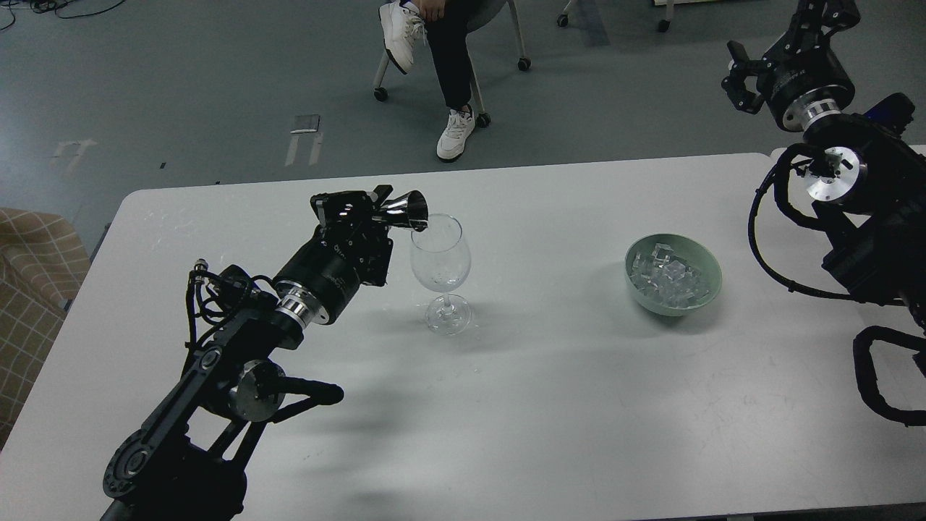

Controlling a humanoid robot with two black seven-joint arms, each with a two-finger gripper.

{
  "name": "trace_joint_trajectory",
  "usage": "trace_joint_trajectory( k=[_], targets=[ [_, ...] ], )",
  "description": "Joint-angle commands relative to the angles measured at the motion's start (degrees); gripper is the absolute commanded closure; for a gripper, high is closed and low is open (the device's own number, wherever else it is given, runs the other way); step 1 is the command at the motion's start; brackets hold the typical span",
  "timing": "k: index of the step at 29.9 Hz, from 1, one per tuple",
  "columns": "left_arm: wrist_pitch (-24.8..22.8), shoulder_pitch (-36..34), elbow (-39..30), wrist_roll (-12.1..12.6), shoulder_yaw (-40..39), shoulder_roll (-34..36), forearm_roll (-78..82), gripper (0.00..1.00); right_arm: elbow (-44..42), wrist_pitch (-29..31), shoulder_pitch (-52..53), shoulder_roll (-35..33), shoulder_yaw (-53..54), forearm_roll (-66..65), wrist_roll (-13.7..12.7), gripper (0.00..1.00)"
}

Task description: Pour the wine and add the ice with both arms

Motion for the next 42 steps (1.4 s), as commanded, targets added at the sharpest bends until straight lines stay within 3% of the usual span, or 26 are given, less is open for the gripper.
trace_joint_trajectory(
  k=[1, 42],
  targets=[
    [0.00, -0.42, -0.04, 0.38, 0.00, 0.05, 1.05, 0.89, 0.13, 0.01, 0.02, 0.00, 0.09, -0.01, 0.00, 0.00],
    [-0.88, -3.76, -0.83, 1.17, 2.28, 3.56, 13.97, 0.89, 0.92, 0.01, -0.16, -0.97, 0.00, 0.08, 0.00, 0.00]
  ],
)
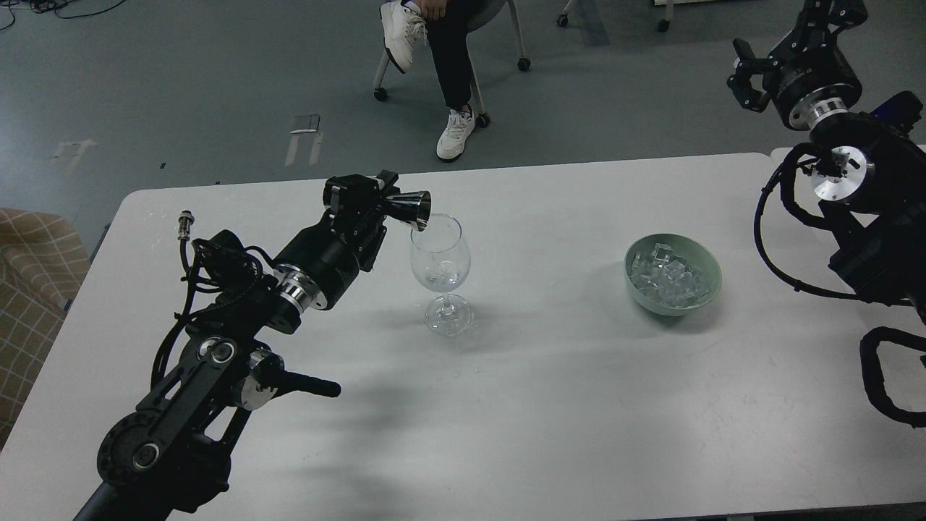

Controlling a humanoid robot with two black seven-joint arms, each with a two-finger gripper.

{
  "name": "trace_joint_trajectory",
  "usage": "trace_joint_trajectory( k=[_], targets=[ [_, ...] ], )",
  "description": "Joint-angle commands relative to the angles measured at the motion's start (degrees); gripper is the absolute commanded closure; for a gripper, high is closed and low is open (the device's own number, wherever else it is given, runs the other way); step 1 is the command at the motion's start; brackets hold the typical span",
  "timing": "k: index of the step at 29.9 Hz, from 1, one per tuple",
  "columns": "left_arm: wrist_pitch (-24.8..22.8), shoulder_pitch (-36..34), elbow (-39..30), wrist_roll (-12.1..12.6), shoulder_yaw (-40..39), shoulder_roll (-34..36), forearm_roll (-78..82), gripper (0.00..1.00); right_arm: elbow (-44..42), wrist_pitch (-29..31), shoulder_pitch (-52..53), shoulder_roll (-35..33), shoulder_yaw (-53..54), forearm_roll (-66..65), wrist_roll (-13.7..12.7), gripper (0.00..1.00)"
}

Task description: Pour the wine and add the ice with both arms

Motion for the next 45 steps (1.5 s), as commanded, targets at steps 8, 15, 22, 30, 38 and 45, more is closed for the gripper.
trace_joint_trajectory(
  k=[8, 15, 22, 30, 38, 45],
  targets=[
    [-0.08, -1.58, -0.62, 1.64, 0.98, 2.01, 1.12, 0.88, 0.43, -0.08, -0.17, -1.06, 0.00, -0.05, 0.02, 0.00],
    [-0.08, -1.40, -1.94, 1.64, 0.98, 2.19, 1.13, 0.88, 0.43, 0.01, -0.17, -1.23, 0.00, 0.03, -0.07, 0.00],
    [-0.08, -0.88, -2.11, 1.55, 0.63, 1.49, 0.95, 0.88, 0.43, 0.01, -0.35, -1.23, 0.00, -0.06, 0.02, 0.00],
    [-0.08, 0.27, -2.11, 0.94, -0.07, 1.05, 0.07, 0.87, 1.66, -0.08, -0.87, -2.64, 0.00, 0.03, -0.07, 0.00],
    [0.10, 1.06, -2.11, 0.94, -0.60, 0.87, -3.97, 0.87, 2.45, -0.08, -1.23, -2.73, 0.00, -0.06, -0.07, 0.00],
    [0.19, 1.15, -2.03, 0.76, -4.63, 0.26, -12.31, 0.87, 2.80, -0.17, -1.58, -2.73, 0.00, -0.06, 0.02, 0.00]
  ],
)
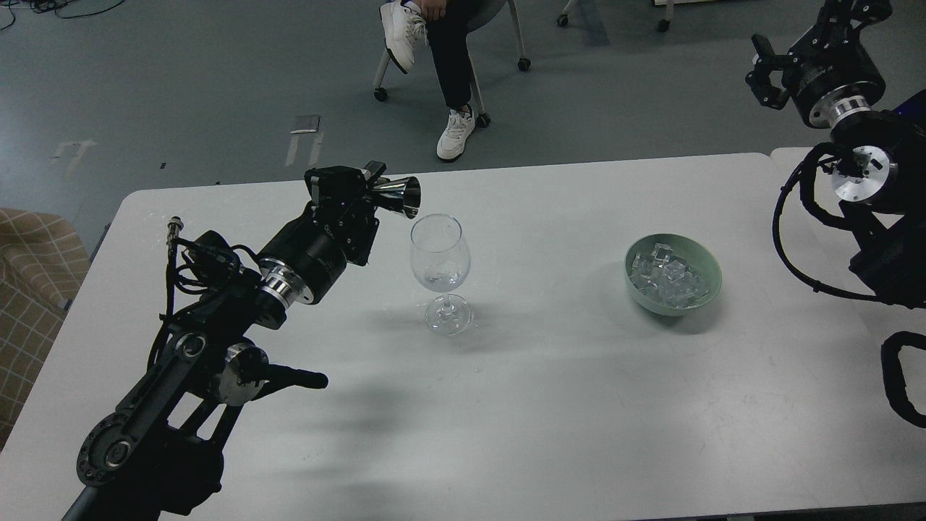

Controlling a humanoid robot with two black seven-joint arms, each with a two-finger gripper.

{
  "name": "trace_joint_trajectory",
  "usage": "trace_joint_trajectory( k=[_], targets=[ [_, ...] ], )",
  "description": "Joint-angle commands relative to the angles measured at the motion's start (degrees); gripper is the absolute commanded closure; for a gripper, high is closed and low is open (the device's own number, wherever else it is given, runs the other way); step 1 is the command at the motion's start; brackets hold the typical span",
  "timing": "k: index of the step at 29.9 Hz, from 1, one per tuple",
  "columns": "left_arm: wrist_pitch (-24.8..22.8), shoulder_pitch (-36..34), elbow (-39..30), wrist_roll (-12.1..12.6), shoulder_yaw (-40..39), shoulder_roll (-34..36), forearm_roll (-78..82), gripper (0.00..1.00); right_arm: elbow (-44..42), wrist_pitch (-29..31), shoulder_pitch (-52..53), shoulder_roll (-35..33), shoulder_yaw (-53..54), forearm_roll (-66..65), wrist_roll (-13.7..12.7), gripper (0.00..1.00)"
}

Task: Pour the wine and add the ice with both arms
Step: 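Turn the jigger upright and carry it back away from the glass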

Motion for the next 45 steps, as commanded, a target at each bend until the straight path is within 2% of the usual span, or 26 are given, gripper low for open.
trace_joint_trajectory(
  k=[1, 7, 11, 21, 27, 36, 45],
  targets=[
    [0.00, 0.02, -0.02, -0.23, -1.71, -0.40, -3.07, 0.87, 0.45, -0.17, -0.21, 0.04, 0.00, -0.01, 0.08, 0.00],
    [0.27, 0.02, 0.07, -0.58, -4.17, -0.66, -8.87, 0.87, 2.56, -0.26, -0.21, -1.89, -1.75, -0.28, 0.08, 0.00],
    [0.62, 0.10, 0.25, -0.41, -8.30, -2.07, -19.14, 0.87, 6.68, -0.52, -0.04, -5.92, -8.07, -0.36, 0.08, 0.00],
    [0.27, 2.48, 0.69, -0.67, -12.53, -2.33, -25.66, 0.87, 9.15, -1.93, 0.67, -9.28, -9.14, -0.71, 0.00, 0.00],
    [0.27, 2.74, 1.04, -2.08, -14.80, -2.33, -31.72, 0.87, 11.34, -2.10, 0.32, -9.80, -9.67, -4.76, 0.00, 0.00],
    [-0.61, 2.04, 11.92, -2.52, -19.47, -2.07, -42.54, 0.85, 14.43, -3.42, 0.31, -10.77, -9.58, -4.67, 0.00, 0.00],
    [-6.23, -2.70, 28.09, -2.78, -22.19, -2.16, -52.46, 0.86, 14.34, -3.42, -0.03, -10.42, -9.84, -4.76, 0.00, 0.00]
  ],
)
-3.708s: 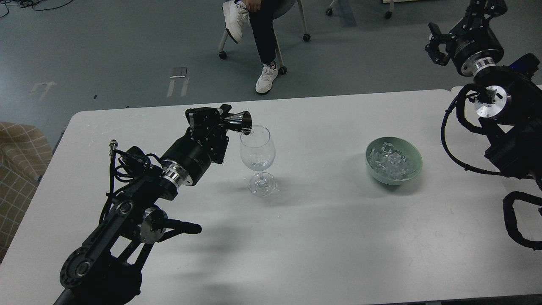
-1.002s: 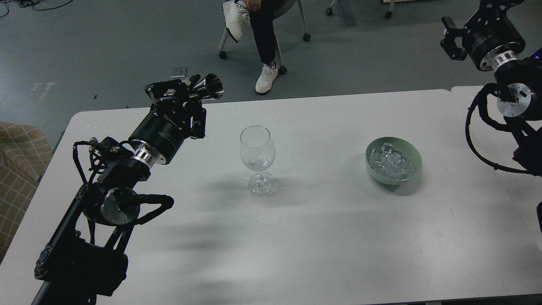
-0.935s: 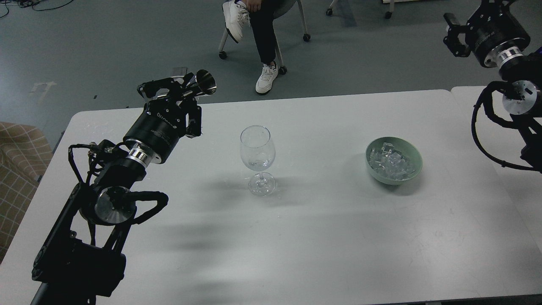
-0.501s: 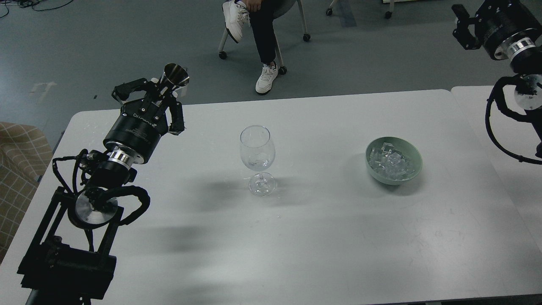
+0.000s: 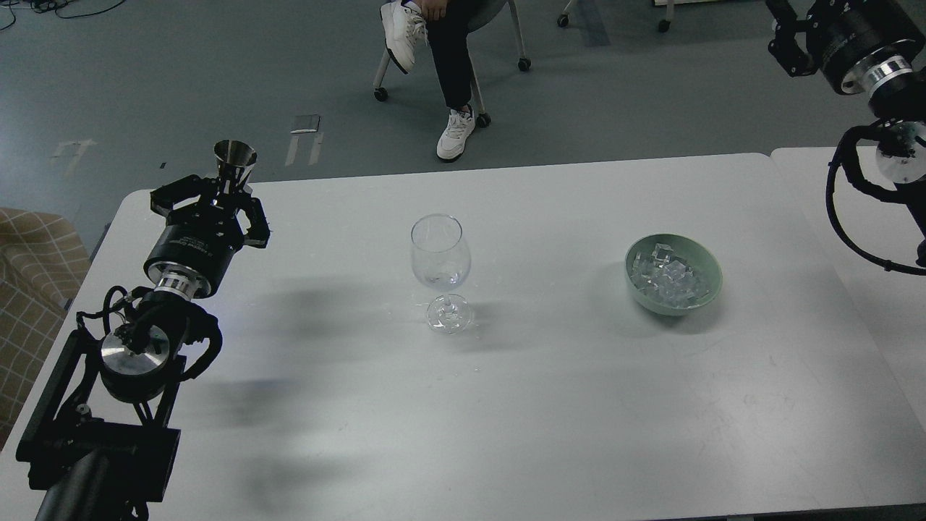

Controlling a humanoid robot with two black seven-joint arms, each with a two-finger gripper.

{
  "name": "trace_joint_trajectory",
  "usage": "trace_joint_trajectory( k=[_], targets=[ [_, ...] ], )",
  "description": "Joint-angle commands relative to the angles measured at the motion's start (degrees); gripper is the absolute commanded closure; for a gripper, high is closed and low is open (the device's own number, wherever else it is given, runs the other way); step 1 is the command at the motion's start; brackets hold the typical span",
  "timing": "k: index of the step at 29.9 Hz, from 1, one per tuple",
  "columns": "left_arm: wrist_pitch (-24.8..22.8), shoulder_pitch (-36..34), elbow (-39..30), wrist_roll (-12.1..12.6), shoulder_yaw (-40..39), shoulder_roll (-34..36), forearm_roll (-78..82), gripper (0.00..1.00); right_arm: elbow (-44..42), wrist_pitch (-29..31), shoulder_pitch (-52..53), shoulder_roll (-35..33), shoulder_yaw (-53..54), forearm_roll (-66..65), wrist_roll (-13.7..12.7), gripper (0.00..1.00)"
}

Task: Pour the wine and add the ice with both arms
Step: 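Turn the jigger upright and carry it back away from the glass, then lower the jigger onto the table and open the left gripper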

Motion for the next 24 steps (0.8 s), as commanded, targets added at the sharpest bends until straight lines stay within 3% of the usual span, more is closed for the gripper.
trace_joint_trajectory(
  k=[1, 4, 11, 17, 24],
  targets=[
    [-1.36, -2.31, 5.36, -0.06, -0.98, -0.07, -4.29, 0.86, -0.17, -0.04, -0.27, 0.02, -0.15, -0.09, 0.00, 0.00],
    [-2.24, -5.30, 9.31, -1.80, -2.04, 0.02, -7.02, 0.86, -0.17, -0.04, -0.45, -0.07, -0.24, -0.09, -0.08, 0.00],
    [-11.28, -9.00, 23.81, -6.64, -3.88, -0.76, -14.05, 0.86, -0.09, -0.04, -0.45, -0.07, -0.41, -0.09, -0.09, 0.00],
    [-11.65, -9.09, 28.21, -7.09, -3.80, -2.52, -14.41, 0.85, 0.00, -0.04, -0.36, -0.33, -1.12, -0.09, 0.00, 0.00],
    [-11.65, -8.65, 28.66, -7.61, -3.53, -4.63, -14.41, 0.84, -0.08, -0.13, -0.36, -0.07, -1.38, -0.09, 0.00, 0.00]
  ],
)
